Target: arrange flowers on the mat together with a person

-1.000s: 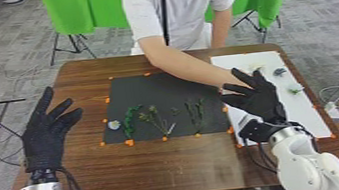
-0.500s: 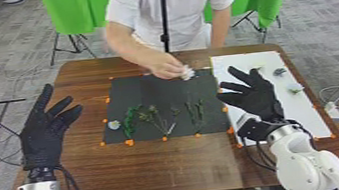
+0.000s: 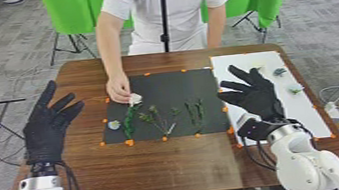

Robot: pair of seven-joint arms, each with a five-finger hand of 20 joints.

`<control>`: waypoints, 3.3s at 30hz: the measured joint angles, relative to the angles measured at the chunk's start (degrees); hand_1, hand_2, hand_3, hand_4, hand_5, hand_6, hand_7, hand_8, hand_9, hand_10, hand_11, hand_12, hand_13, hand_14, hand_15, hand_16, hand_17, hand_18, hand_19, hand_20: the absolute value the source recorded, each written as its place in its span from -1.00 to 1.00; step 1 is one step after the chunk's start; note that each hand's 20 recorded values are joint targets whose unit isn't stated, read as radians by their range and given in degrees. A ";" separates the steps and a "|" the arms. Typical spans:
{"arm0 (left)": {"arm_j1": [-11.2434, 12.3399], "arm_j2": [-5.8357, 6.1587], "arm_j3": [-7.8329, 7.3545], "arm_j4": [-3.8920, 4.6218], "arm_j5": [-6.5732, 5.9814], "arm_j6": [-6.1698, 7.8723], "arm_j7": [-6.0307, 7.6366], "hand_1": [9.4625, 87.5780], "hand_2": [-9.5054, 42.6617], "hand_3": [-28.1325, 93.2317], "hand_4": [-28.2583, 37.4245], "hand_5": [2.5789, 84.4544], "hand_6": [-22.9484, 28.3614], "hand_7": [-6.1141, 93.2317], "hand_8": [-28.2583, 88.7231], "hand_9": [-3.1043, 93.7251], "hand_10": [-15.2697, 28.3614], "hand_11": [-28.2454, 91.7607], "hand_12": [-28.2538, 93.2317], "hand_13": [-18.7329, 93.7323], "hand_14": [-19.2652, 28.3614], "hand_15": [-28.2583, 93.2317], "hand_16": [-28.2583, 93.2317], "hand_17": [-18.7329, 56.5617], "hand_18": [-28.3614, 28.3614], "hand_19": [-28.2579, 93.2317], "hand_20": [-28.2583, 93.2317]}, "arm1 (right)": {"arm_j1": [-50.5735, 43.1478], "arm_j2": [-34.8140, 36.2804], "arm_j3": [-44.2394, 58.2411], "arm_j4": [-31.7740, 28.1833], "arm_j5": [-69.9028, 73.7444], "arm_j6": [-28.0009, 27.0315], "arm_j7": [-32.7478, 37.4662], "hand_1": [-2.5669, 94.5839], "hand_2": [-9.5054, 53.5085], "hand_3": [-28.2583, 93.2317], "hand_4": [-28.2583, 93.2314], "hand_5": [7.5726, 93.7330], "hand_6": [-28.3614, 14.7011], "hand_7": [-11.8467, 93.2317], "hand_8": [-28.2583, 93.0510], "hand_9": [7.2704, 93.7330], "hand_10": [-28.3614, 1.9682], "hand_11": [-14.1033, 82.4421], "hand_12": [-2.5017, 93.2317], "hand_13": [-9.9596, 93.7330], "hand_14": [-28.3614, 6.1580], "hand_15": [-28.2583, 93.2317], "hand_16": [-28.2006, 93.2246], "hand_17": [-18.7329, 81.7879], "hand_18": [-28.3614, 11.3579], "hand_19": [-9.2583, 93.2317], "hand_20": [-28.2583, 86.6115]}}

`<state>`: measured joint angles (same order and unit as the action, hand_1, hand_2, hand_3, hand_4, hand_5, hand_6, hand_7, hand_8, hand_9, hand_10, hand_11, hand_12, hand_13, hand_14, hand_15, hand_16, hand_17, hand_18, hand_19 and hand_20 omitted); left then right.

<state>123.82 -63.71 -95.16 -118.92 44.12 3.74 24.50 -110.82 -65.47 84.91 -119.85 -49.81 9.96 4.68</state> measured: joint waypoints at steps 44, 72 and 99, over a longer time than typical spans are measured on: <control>1.34 2.29 0.07 -1.58 -0.83 1.36 3.46 -0.67 -0.32 0.68 -0.96 -0.34 0.07 -0.66 -0.67 -0.19 0.52 -0.17 -0.35 -0.10 0.86 0.24 -0.66 -0.44 1.00 0.74 -0.94 | 19.07 15.96 -10.83 2.70 -64.61 18.15 52.57 -0.34 -0.52 0.62 -0.89 -0.08 0.16 -0.54 -0.73 0.38 -0.47 -0.22 -0.64 0.45 -0.39 0.38 -0.37 -0.26 -0.95 0.49 -0.25; 2.23 4.72 1.26 -2.31 -3.28 3.27 6.37 -0.67 -0.32 0.68 -0.96 -0.34 0.07 -0.65 -0.67 -0.19 0.53 -0.16 -0.35 -0.10 0.86 0.24 -0.66 -0.44 1.00 0.74 -0.95 | 40.78 16.82 -26.65 27.86 -66.65 -11.09 69.75 -0.18 -0.81 0.56 -0.89 -0.11 0.09 -0.58 -0.71 0.25 -0.85 -0.41 -0.68 0.38 -0.65 0.35 -0.42 -0.18 -1.00 0.60 -0.56; 1.65 4.05 1.53 -2.29 -3.76 3.18 5.92 -0.67 -0.32 0.69 -0.96 -0.34 0.07 -0.65 -0.67 -0.19 0.53 -0.16 -0.35 -0.10 0.86 0.24 -0.66 -0.45 1.00 0.74 -0.94 | 40.18 17.64 -32.00 28.40 -76.79 -3.30 63.83 0.42 -1.00 0.51 -1.00 0.66 0.24 -0.15 -0.56 0.99 0.43 -0.50 -0.24 0.88 0.45 0.19 -0.09 0.12 -0.01 0.71 -0.45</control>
<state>125.47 -59.66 -93.63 -121.21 40.36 6.92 30.42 -70.64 -47.84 52.91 -91.45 -126.60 6.66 68.50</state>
